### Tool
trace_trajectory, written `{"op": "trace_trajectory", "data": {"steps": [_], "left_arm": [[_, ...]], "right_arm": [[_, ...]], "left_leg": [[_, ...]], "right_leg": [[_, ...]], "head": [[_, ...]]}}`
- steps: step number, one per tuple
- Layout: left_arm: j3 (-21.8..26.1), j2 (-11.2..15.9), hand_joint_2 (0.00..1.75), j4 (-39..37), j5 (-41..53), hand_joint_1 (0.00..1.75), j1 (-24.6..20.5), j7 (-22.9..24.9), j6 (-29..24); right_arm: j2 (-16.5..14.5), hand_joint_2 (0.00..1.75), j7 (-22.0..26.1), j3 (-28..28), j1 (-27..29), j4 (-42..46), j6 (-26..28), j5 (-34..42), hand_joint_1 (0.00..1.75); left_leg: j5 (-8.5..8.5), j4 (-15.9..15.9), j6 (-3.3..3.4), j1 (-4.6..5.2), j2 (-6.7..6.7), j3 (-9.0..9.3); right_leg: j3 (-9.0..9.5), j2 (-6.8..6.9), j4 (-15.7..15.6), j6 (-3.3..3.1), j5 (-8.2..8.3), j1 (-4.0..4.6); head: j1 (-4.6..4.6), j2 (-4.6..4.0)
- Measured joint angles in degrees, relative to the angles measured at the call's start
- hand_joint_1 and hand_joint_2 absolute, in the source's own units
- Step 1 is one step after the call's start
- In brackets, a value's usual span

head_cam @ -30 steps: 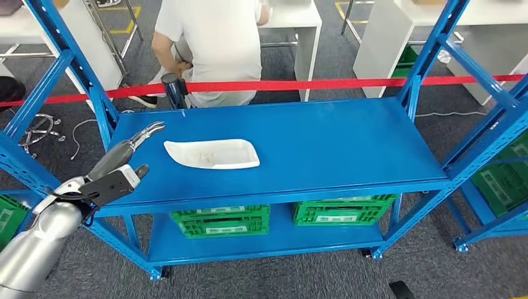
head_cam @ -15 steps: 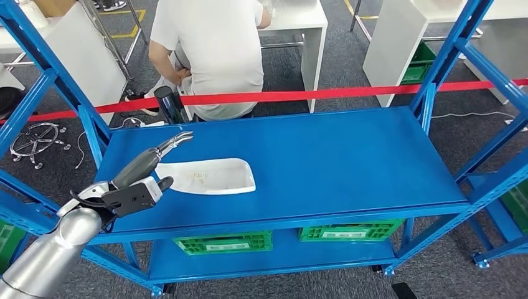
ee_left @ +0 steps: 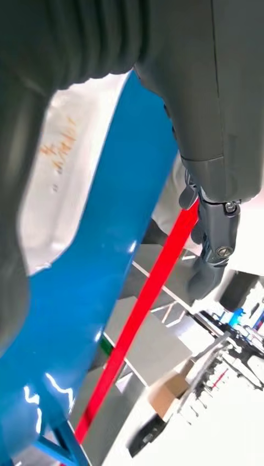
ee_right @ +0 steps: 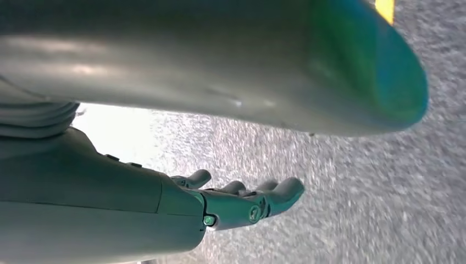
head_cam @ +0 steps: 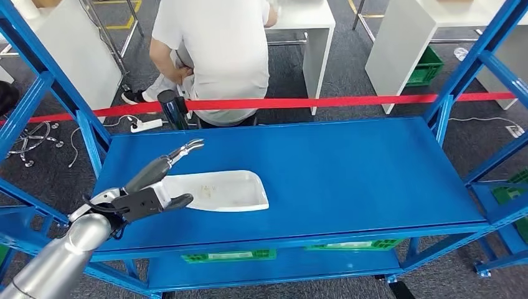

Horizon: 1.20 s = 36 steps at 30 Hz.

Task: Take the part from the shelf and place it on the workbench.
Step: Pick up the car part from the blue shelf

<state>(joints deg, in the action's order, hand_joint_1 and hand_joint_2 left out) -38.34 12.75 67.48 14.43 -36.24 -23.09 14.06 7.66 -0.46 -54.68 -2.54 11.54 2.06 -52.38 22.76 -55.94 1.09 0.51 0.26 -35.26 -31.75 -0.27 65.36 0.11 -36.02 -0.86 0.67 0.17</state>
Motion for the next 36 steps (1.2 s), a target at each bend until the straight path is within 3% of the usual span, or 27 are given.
{"op": "trace_trajectory", "data": {"steps": [2,3,4,6,8,9,13,18,21,23,36], "left_arm": [[-0.8,-0.8,1.75,-0.2,1.0,0.00,0.4,0.2,-0.7],[-1.2,-1.1,1.75,-0.2,1.5,0.00,0.6,0.2,-1.1],[-1.5,-1.3,1.75,-0.3,1.9,0.00,0.8,0.2,-1.5],[-1.9,-1.6,1.75,-0.3,3.2,0.00,0.9,0.0,-2.8],[-2.4,-1.7,1.75,-0.3,4.8,0.00,1.1,-0.2,-4.4],[-2.6,-1.7,1.75,-0.3,5.5,0.00,1.3,-0.4,-5.2],[-3.2,-1.7,1.75,-0.2,7.4,0.00,2.8,-1.0,-7.4],[-4.3,-1.7,1.75,-0.2,8.8,0.00,4.2,-1.1,-8.6],[-4.8,-1.7,1.75,-0.2,9.9,0.00,4.8,-1.0,-9.7],[-5.2,-1.8,1.75,-0.2,11.3,0.00,5.3,-0.9,-10.9],[-8.4,-3.2,1.75,-4.8,16.5,0.00,5.1,-2.2,-14.3]], "right_arm": [[0.0,0.00,-0.1,-0.2,0.0,0.0,-0.1,-0.1,0.00],[0.0,0.00,-0.1,-0.2,0.1,0.0,-0.2,-0.1,0.00],[0.0,0.00,-0.2,-0.3,0.2,0.0,-0.2,-0.1,0.00],[0.1,0.00,-0.1,-0.3,0.2,0.0,-0.2,-0.2,0.00],[0.1,0.00,-0.1,-0.3,0.2,0.0,-0.2,-0.3,0.00],[0.1,0.00,-0.1,-0.3,0.2,0.0,-0.3,-0.3,0.00],[0.0,0.00,-0.1,-0.3,0.3,0.0,-0.3,-0.5,0.00],[-0.1,0.00,-0.1,-0.4,0.3,0.0,-0.3,-0.5,0.00],[-0.1,0.00,-0.1,-0.4,0.2,0.0,-0.5,-0.6,0.00],[-0.1,0.00,-0.1,-0.4,0.2,0.0,-0.5,-0.6,0.00],[-0.1,0.00,0.0,-1.1,0.1,0.0,-0.3,-0.8,0.00]], "left_leg": [[0.56,-0.1,0.13,-0.10,-0.02,0.32],[0.88,-0.3,0.06,-0.16,0.01,0.47],[1.25,-0.6,-0.09,-0.28,0.05,0.63],[2.23,-1.7,-0.69,-0.53,0.12,0.81],[3.25,-2.9,-1.49,-0.50,0.21,0.61],[3.63,-3.3,-1.52,-0.36,0.24,0.45],[3.94,-3.1,0.60,-0.03,0.25,0.51],[3.43,-2.5,-0.45,-0.05,0.24,1.38],[3.49,-2.2,-1.87,-0.15,0.25,1.51],[3.55,-2.2,-2.40,-0.18,0.25,1.53],[3.64,-2.3,-2.39,-0.10,0.24,1.53]], "right_leg": [[-5.23,0.01,7.2,0.45,-1.57,-0.16],[-6.78,0.02,8.4,0.67,-0.88,-0.29],[-7.21,0.03,7.4,0.90,0.96,-0.43],[-5.33,0.12,0.7,1.39,5.87,-0.79],[-3.40,-0.02,-4.4,1.22,8.22,-0.87],[-3.09,-0.09,-5.1,0.99,8.26,-0.87],[-2.79,-0.33,-5.2,0.30,8.22,-0.83],[-2.67,-0.32,-5.2,-0.17,8.04,-0.70],[-2.65,-0.29,-5.2,-0.31,7.94,-0.67],[-2.64,-0.29,-5.2,-0.35,7.91,-0.67],[-2.32,-0.27,-5.5,-0.14,8.02,-0.75]], "head": [[-0.04,0.00],[-0.04,0.00],[-0.05,0.00],[-0.05,0.01],[-0.02,0.01],[0.00,0.00],[0.03,-0.02],[0.02,-0.01],[0.02,0.01],[0.02,0.00],[0.01,0.01]]}}
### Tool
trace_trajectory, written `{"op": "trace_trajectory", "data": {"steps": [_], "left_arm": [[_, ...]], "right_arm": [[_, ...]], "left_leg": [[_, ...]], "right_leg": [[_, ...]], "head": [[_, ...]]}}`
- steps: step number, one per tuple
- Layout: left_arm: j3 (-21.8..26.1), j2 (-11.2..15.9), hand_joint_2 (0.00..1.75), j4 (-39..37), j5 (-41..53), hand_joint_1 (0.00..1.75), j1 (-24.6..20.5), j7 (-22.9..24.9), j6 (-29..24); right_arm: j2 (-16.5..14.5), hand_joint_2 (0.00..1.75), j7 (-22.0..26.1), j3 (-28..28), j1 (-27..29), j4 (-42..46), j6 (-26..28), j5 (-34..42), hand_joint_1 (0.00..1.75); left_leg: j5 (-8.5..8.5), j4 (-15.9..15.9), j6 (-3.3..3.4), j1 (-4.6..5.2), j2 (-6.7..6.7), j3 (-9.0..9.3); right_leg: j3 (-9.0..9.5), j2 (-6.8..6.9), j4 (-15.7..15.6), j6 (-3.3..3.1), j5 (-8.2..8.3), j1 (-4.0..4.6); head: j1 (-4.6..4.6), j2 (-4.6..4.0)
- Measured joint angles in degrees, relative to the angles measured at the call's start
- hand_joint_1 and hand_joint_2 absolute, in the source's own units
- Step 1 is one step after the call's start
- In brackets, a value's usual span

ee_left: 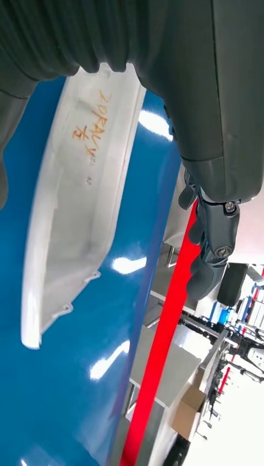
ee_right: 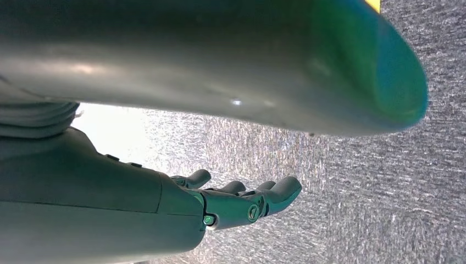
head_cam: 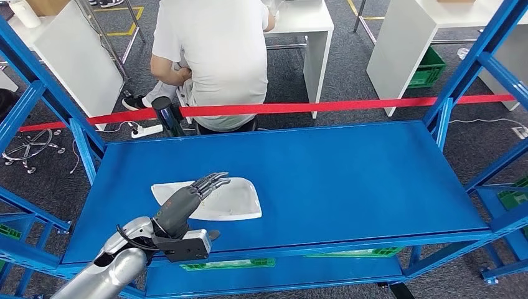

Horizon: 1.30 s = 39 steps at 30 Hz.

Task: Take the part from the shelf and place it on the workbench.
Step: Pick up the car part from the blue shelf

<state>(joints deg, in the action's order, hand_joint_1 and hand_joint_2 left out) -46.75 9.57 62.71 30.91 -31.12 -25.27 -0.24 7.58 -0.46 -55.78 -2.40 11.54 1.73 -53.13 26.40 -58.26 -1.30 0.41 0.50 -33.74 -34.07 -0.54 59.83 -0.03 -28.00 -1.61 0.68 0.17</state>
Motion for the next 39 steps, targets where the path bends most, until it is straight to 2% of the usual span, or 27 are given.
{"op": "trace_trajectory", "data": {"steps": [3,7,13,21,28,29,32,33,39], "left_arm": [[-0.3,-0.1,1.75,-0.5,0.9,0.00,-0.1,0.1,-0.7],[-3.0,-2.0,1.75,-6.7,8.9,0.00,-1.4,1.6,-7.5],[-4.3,-4.8,1.75,-15.9,15.0,0.00,-3.5,3.3,-14.0],[-4.6,-7.2,1.75,-25.4,16.6,0.00,-6.3,4.2,-15.6],[-4.7,-7.9,1.75,-31.0,17.0,0.00,-8.5,5.5,-15.6],[-4.7,-8.0,1.75,-31.4,17.0,0.15,-8.7,5.5,-15.6],[-4.7,-8.1,1.75,-32.4,17.0,1.43,-9.0,5.5,-15.6],[-4.7,-8.1,1.75,-32.7,17.0,1.71,-9.1,5.5,-15.4],[-4.4,-8.0,1.75,-34.7,15.6,1.75,-8.9,4.3,-14.1]], "right_arm": [[0.0,0.00,0.0,0.0,0.0,0.0,0.0,-0.1,0.00],[0.0,0.00,-0.1,-0.2,-0.1,0.0,-0.3,-0.8,0.00],[0.0,0.00,0.0,-0.2,-0.5,0.0,-0.5,-2.1,0.00],[-0.2,0.00,0.2,-0.3,-0.6,0.0,-0.4,-2.9,0.00],[-0.2,0.00,0.3,-0.3,-0.6,0.0,-0.8,-3.8,0.00],[-0.2,0.00,0.3,-0.3,-0.6,0.0,-0.9,-3.8,0.00],[-0.3,0.00,0.3,-0.3,-0.6,0.0,-1.0,-3.8,0.00],[-0.3,0.00,0.3,-0.3,-0.6,0.0,-1.0,-3.8,0.00],[-0.3,0.00,0.2,-0.3,-0.6,0.0,-1.2,-4.0,0.00]], "left_leg": [[0.00,0.0,0.01,0.00,0.01,0.00],[0.03,-0.1,0.08,0.00,0.02,0.00],[0.05,-0.1,0.14,0.00,0.02,0.02],[0.06,-0.1,0.15,0.00,0.04,0.03],[0.12,-0.1,0.25,0.00,0.04,0.22],[0.13,-0.1,0.25,0.00,0.04,0.25],[0.13,-0.1,0.25,0.00,0.04,0.34],[0.13,-0.1,0.25,0.00,0.04,0.36],[0.12,-0.1,0.25,0.00,0.04,0.38]], "right_leg": [[0.03,0.00,0.0,0.02,0.01,0.00],[0.23,0.00,-0.3,0.22,0.14,-0.01],[0.29,0.00,-0.3,0.27,0.17,-0.01],[0.33,0.01,-0.3,0.30,0.18,-0.01],[0.56,0.05,-0.3,0.34,0.14,0.00],[0.59,0.05,-0.3,0.34,0.14,0.00],[0.68,0.07,-0.3,0.34,0.14,0.00],[0.69,0.07,-0.3,0.34,0.14,0.00],[0.73,0.08,-0.3,0.35,0.14,0.00]], "head": [[0.00,-0.01],[0.00,-0.01],[0.00,-0.02],[0.00,-0.01],[0.00,-0.01],[0.00,-0.01],[0.00,-0.02],[0.00,-0.01],[0.00,-0.02]]}}
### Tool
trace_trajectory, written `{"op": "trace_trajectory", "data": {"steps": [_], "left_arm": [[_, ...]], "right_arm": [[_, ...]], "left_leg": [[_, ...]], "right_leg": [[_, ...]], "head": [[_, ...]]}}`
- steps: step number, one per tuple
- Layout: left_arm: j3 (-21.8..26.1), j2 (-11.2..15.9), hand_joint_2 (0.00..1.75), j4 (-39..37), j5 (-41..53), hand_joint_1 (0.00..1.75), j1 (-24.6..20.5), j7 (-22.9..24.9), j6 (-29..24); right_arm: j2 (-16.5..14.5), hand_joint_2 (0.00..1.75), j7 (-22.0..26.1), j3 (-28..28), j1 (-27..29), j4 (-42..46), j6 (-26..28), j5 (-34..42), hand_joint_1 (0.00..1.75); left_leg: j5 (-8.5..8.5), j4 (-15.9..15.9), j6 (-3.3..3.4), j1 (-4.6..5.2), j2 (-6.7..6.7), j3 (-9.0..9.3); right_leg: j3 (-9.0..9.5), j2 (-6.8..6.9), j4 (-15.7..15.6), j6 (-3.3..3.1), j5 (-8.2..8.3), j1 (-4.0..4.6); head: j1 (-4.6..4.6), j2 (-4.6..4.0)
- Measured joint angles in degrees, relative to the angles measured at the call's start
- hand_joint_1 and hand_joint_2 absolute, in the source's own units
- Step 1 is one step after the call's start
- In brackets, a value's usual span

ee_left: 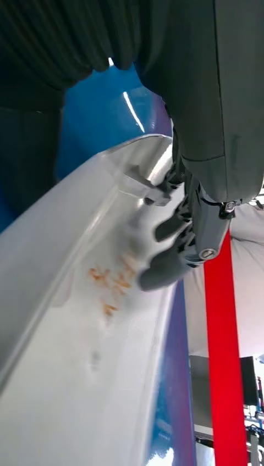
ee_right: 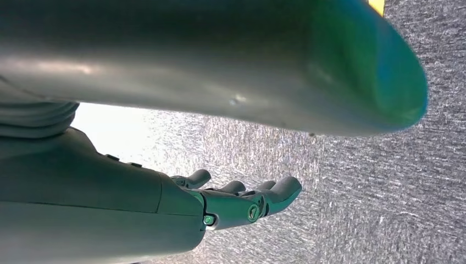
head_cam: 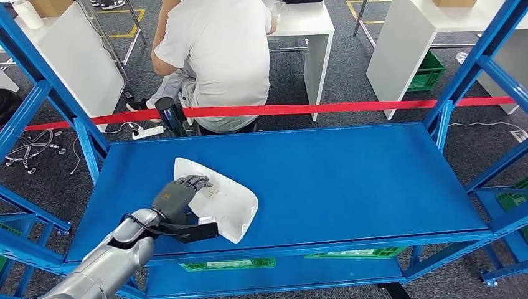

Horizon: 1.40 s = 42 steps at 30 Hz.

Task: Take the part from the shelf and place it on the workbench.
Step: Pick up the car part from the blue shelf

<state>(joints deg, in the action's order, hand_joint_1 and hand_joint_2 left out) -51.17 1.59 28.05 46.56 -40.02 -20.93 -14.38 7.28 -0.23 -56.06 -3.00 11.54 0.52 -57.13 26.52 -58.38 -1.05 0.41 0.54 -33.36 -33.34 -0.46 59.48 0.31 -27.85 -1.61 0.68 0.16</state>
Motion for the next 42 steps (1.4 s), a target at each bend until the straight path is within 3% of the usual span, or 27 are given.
{"op": "trace_trajectory", "data": {"steps": [20,27,30,33,40,42], "left_arm": [[4.3,0.6,1.75,1.7,-2.9,1.75,2.6,-5.2,-2.3],[6.6,1.1,1.75,4.7,-8.4,1.75,5.0,-12.0,-1.5],[8.8,1.2,1.75,8.6,-16.0,1.75,6.7,-12.4,4.7],[11.9,1.4,1.75,16.7,-26.7,1.75,8.9,-10.1,15.7],[16.3,2.9,1.75,35.7,-47.7,1.75,15.4,-10.4,31.0],[17.4,3.7,1.75,41.8,-52.4,1.75,16.8,-10.1,34.1]], "right_arm": [[-0.4,0.00,0.1,-0.3,-0.1,0.0,0.1,-1.5,0.00],[-0.4,0.00,0.1,-0.7,-0.1,0.0,0.0,-1.6,0.00],[-0.5,0.00,0.0,-1.0,-0.1,0.0,0.0,-1.6,0.00],[-0.6,0.00,-0.3,-1.3,0.0,0.0,0.1,-1.5,0.00],[-0.6,0.00,-1.1,-2.5,0.1,0.0,0.2,-1.4,0.00],[-0.7,0.00,-1.0,-3.0,0.1,0.0,0.2,-1.4,0.00]], "left_leg": [[0.03,0.0,0.02,0.00,0.06,-0.01],[0.03,0.0,0.02,0.00,0.13,-0.01],[0.04,0.0,0.03,0.01,0.17,0.00],[0.05,0.0,0.04,0.02,0.30,-0.01],[0.06,0.0,0.05,0.03,0.27,-0.09],[0.01,0.1,0.58,0.25,0.25,-0.05]], "right_leg": [[0.03,0.05,0.0,0.01,-0.04,0.00],[0.04,0.06,0.0,0.05,-0.08,0.00],[0.06,0.08,0.0,0.08,-0.09,-0.02],[0.11,0.17,-0.1,0.15,-0.13,-0.04],[0.02,0.12,-0.1,0.16,-0.14,-0.04],[0.31,0.15,-0.7,0.60,0.19,-0.30]], "head": [[0.00,0.00],[0.00,0.00],[0.00,0.00],[0.00,0.01],[0.00,0.00],[0.01,0.00]]}}
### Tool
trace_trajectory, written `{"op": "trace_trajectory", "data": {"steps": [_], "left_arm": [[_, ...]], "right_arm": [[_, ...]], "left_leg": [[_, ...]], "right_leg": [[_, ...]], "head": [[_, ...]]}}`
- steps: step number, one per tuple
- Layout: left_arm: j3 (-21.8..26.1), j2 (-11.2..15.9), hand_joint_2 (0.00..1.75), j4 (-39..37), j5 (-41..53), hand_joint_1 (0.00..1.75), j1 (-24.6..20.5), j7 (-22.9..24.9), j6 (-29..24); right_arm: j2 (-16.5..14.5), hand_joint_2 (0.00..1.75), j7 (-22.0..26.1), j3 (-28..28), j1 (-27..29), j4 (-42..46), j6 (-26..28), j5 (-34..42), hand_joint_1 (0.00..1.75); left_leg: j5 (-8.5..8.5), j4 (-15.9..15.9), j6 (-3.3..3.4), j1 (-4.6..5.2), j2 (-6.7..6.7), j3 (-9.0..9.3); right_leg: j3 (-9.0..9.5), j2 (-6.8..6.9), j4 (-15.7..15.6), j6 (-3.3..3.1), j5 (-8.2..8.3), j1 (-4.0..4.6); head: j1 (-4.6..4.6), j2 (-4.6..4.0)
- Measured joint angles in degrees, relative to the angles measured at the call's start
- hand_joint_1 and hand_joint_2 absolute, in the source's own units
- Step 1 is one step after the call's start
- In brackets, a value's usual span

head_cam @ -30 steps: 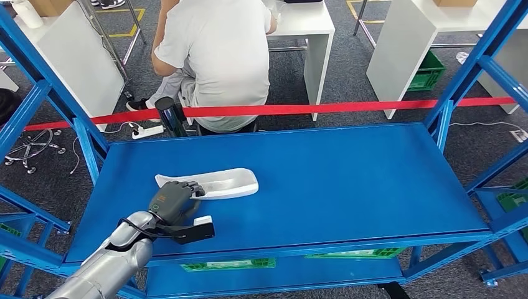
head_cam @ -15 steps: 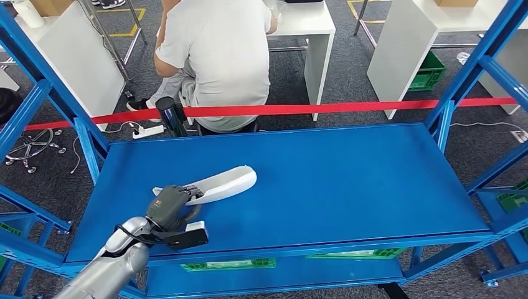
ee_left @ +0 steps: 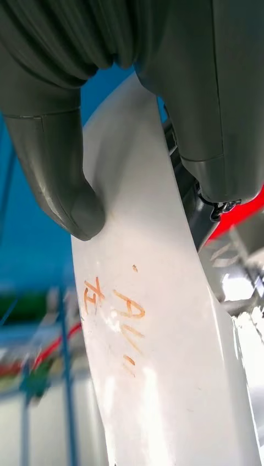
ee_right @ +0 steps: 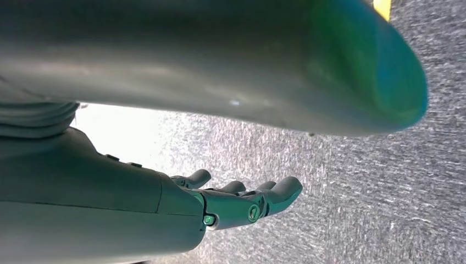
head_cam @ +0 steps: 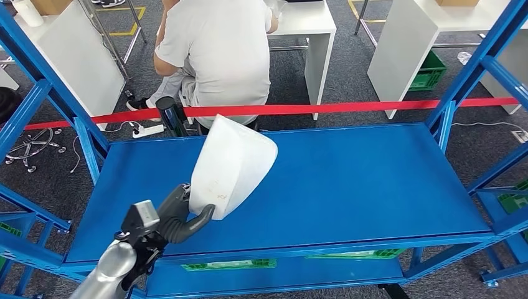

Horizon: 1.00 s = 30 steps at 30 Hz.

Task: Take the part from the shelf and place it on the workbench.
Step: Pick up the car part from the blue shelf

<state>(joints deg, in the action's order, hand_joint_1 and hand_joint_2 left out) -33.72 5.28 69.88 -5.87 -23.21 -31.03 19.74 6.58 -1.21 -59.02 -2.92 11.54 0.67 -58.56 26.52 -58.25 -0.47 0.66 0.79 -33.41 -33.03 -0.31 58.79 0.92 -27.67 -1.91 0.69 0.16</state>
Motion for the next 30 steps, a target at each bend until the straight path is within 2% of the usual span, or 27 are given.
{"op": "trace_trajectory", "data": {"steps": [2,3,4,6,7,8,9,11,12,13,16,17,18,19,21,22,23,24,25,27,28,29,30], "left_arm": [[1.4,0.7,1.75,5.4,-4.1,1.75,1.6,0.3,2.8],[2.1,0.9,1.75,7.9,-5.7,1.75,2.5,0.4,3.9],[2.9,1.1,1.75,10.3,-6.8,1.75,3.6,0.3,4.8],[4.5,1.4,1.75,15.0,-7.6,1.75,6.5,0.2,6.4],[5.1,1.4,1.75,17.1,-7.5,1.75,8.0,0.2,7.0],[5.4,1.5,1.75,18.9,-7.3,1.75,9.3,0.2,7.4],[5.7,1.5,1.75,20.3,-7.1,1.75,10.4,0.3,7.7],[6.2,1.5,1.75,22.8,-7.0,1.75,11.7,0.4,7.8],[6.5,1.5,1.75,23.7,-6.9,1.75,12.2,0.4,7.8],[6.8,1.5,1.75,24.5,-6.8,1.75,12.5,0.5,7.9],[7.5,1.6,1.75,26.2,-6.7,1.75,13.1,0.5,7.9],[7.6,1.7,1.75,26.5,-6.7,1.75,13.3,0.5,8.0],[7.7,1.7,1.75,26.7,-6.7,1.75,13.5,0.5,7.9],[7.9,1.8,1.75,27.0,-6.7,1.75,13.6,0.6,8.0],[8.0,1.8,1.75,27.4,-6.6,1.75,13.7,0.6,8.0],[8.1,1.8,1.75,27.5,-6.6,1.75,13.8,0.6,8.0],[8.1,1.8,1.75,27.5,-6.6,1.75,14.0,0.6,8.1],[8.1,1.8,1.75,27.5,-6.6,1.75,14.2,0.5,8.3],[8.2,1.8,1.75,27.5,-6.5,1.75,14.4,0.4,8.6],[8.2,1.7,1.75,27.5,-6.5,1.75,14.5,0.1,9.4],[8.2,1.5,1.75,27.5,-6.5,1.75,14.6,0.0,9.7],[8.2,1.3,1.75,27.4,-6.5,1.75,14.6,-0.2,9.9],[8.2,1.2,1.75,27.3,-6.6,1.75,14.7,-0.3,10.1]], "right_arm": [[-0.1,0.00,0.2,-0.3,0.0,0.0,-0.1,0.0,0.00],[-0.1,0.00,0.4,-0.4,0.0,0.0,-0.1,-0.1,0.00],[-0.1,0.00,0.6,-0.4,0.0,0.0,-0.2,-0.3,0.00],[-0.1,0.00,0.7,-0.4,0.0,0.0,-0.3,-1.0,0.00],[0.0,0.00,0.7,-0.4,0.1,0.0,-0.4,-1.4,0.00],[0.0,0.00,0.7,-0.4,0.2,0.0,-0.5,-1.7,0.00],[0.0,0.00,0.7,-0.4,0.3,0.0,-0.5,-1.9,0.00],[0.1,0.00,0.7,-0.4,0.2,0.0,-0.6,-2.0,0.00],[0.0,0.00,0.7,-0.4,0.1,0.0,-0.6,-2.1,0.00],[0.0,0.00,0.7,-0.4,0.0,0.0,-0.7,-2.1,0.00],[0.1,0.00,0.7,-0.4,-0.1,0.0,-0.9,-2.1,0.00],[0.1,0.00,0.7,-0.4,-0.2,0.0,-1.0,-2.1,0.00],[0.0,0.00,0.7,-0.4,-0.1,0.0,-1.0,-2.1,0.00],[0.0,0.00,0.7,-0.4,-0.1,0.0,-1.0,-2.1,0.00],[0.1,0.00,0.7,-0.4,-0.1,0.0,-1.0,-2.1,0.00],[0.1,0.00,0.7,-0.4,-0.1,0.0,-1.0,-2.2,0.00],[0.1,0.00,0.7,-0.4,-0.1,0.0,-1.0,-2.3,0.00],[0.0,0.00,0.7,-0.4,-0.1,0.0,-1.1,-2.4,0.00],[0.0,0.00,0.7,-0.4,-0.1,0.0,-1.2,-2.7,0.00],[-0.1,0.00,0.6,-0.4,0.0,0.0,-1.3,-3.2,0.00],[0.0,0.00,0.6,-0.4,0.1,0.0,-1.3,-3.5,0.00],[0.1,0.00,0.4,-0.4,0.1,0.0,-1.4,-3.6,0.00],[0.2,0.00,0.1,-0.4,0.2,0.0,-1.4,-3.6,0.00]], "left_leg": [[-1.05,1.9,0.96,-0.25,-0.20,1.06],[-1.78,3.2,1.38,-0.48,-0.38,1.76],[-2.33,4.1,1.53,-0.72,-0.59,2.13],[-2.62,4.3,1.60,-0.79,-0.95,1.85],[-2.61,4.0,1.49,-0.90,-1.04,1.48],[-2.58,3.6,1.28,-1.10,-1.09,1.05],[-2.50,3.0,0.90,-1.44,-1.08,0.52],[-2.12,1.2,-0.33,-2.25,-0.99,-0.89],[-1.83,0.2,-1.06,-2.50,-0.89,-1.68],[-1.49,-0.9,-1.72,-2.55,-0.73,-2.36],[-1.13,-2.4,-2.92,-2.45,-0.30,-3.51],[-0.64,-2.8,-3.12,-2.50,-0.32,-3.78],[0.59,-3.8,-3.28,-2.55,-0.40,-4.16],[2.79,-5.9,-3.35,-2.56,-0.51,-4.82],[8.21,-12.3,-3.12,-2.35,-0.65,-6.55],[10.06,-15.5,-2.84,-2.16,-0.65,-7.15],[10.70,-17.2,-2.43,-1.91,-0.64,-7.07],[10.30,-17.0,-1.77,-1.52,-0.62,-6.00],[9.28,-15.0,-0.80,-1.01,-0.59,-3.96],[7.60,-7.5,1.55,0.27,-0.52,1.61],[7.01,-4.5,2.35,0.78,-0.56,3.60],[6.68,-2.6,2.80,1.21,-0.57,4.68],[6.27,-1.8,2.89,1.43,-0.64,4.85]], "right_leg": [[0.45,0.09,-0.4,0.47,-0.10,-0.09],[0.22,0.08,0.5,0.52,-1.00,0.03],[-0.62,0.11,2.6,0.55,-2.66,0.12],[-3.43,0.08,9.2,0.88,-6.54,0.03],[-4.52,0.10,11.9,1.16,-7.59,-0.13],[-4.78,0.12,12.9,1.50,-7.55,-0.35],[-3.92,0.17,11.6,1.96,-6.42,-0.65],[-0.42,0.15,5.5,3.05,-3.87,-1.24],[0.65,-0.07,3.6,3.23,-2.84,-1.28],[0.98,-0.34,2.7,2.86,-2.88,-1.30],[-0.50,-0.71,4.2,0.06,-3.65,-1.21],[-1.01,-0.57,4.6,-0.62,-3.48,-1.17],[-1.50,-0.39,4.7,-1.05,-3.17,-1.14],[-2.06,-0.22,4.6,-1.41,-2.70,-1.05],[-2.95,-0.01,4.6,-1.80,-1.75,-0.67],[-3.50,0.07,4.6,-1.96,-1.24,-0.35],[-4.05,0.13,4.6,-2.10,-0.76,0.00],[-4.62,0.15,4.6,-2.24,-0.26,0.43],[-5.24,0.14,4.5,-2.38,0.27,0.90],[-6.02,0.12,4.3,-2.53,1.29,1.49],[-6.07,0.12,4.1,-2.45,1.80,1.52],[-5.97,0.13,3.7,-2.22,2.32,1.36],[-5.79,0.13,3.2,-1.87,2.88,1.17]], "head": [[-0.04,0.01],[-0.06,0.01],[-0.12,0.01],[-0.16,0.00],[-0.16,-0.01],[-0.16,-0.01],[-0.16,-0.01],[-0.22,0.00],[-0.36,0.00],[-0.46,0.01],[-0.39,0.02],[-0.20,0.02],[-0.04,0.02],[0.13,0.02],[0.34,0.01],[0.39,0.01],[0.41,0.00],[0.41,0.00],[0.40,0.00],[0.25,0.01],[0.13,0.01],[0.04,0.00],[-0.04,0.01]]}}
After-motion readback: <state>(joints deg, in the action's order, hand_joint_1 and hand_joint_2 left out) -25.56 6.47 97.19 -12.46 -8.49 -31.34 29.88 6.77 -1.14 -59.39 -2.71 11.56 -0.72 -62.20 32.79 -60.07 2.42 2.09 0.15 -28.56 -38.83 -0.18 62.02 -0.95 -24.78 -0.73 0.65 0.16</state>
